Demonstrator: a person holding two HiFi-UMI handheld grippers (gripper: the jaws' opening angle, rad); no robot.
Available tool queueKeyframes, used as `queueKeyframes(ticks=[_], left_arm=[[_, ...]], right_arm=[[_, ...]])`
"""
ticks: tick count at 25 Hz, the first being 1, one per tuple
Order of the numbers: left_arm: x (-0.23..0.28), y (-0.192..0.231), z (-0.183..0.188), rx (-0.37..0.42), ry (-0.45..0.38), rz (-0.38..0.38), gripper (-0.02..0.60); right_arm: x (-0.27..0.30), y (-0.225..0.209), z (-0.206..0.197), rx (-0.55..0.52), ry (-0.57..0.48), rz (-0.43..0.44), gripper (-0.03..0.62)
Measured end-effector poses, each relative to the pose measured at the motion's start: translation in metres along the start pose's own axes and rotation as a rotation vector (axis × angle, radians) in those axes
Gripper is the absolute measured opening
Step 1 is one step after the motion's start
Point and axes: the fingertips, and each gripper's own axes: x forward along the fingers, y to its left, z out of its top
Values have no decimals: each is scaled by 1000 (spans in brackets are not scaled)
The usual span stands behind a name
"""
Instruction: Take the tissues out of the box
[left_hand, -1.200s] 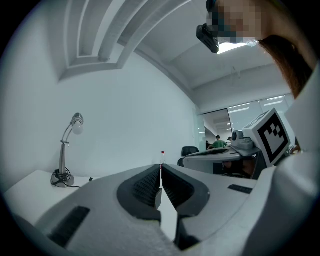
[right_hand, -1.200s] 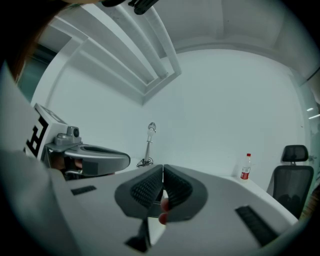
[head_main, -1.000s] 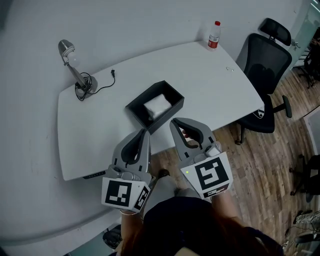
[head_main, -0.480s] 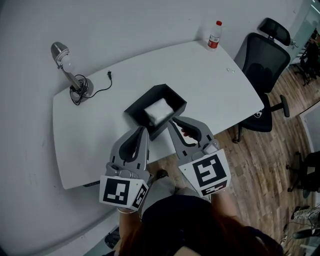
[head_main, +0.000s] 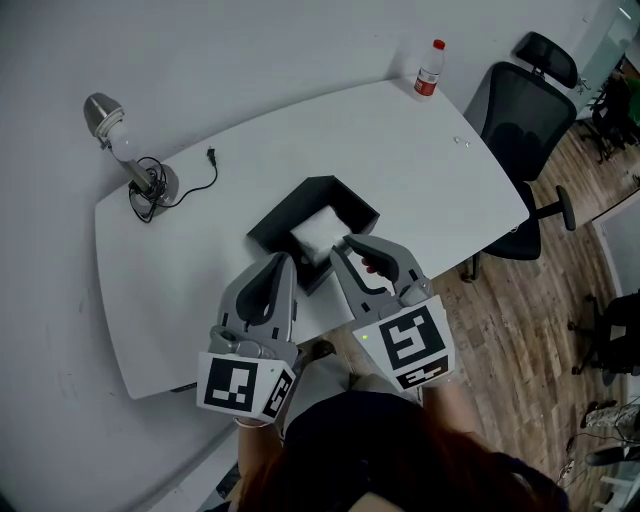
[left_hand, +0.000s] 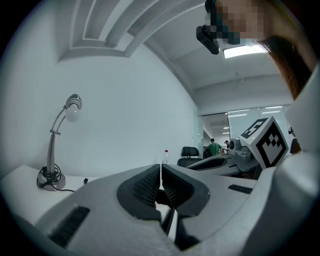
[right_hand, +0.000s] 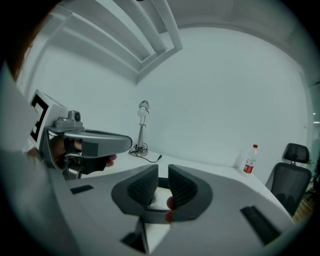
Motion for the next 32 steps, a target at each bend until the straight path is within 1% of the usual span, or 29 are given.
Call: queueKeyframes(ticks=[7, 14, 20, 27, 32], left_arm=[[9, 17, -9, -33, 9, -7, 26], [14, 34, -18, -66, 17, 3, 26], [18, 45, -30, -101, 34, 13, 26], [26, 55, -43, -134, 53, 17, 26], [30, 61, -51, -155, 64, 21, 26]], right_arm=[[23, 3, -13, -17, 70, 13, 116], [42, 5, -27, -30, 138, 34, 156], [58, 9, -43, -58, 213, 48, 214], [72, 4, -62, -92, 306, 63, 239], [84, 8, -79, -91, 390, 91, 261]])
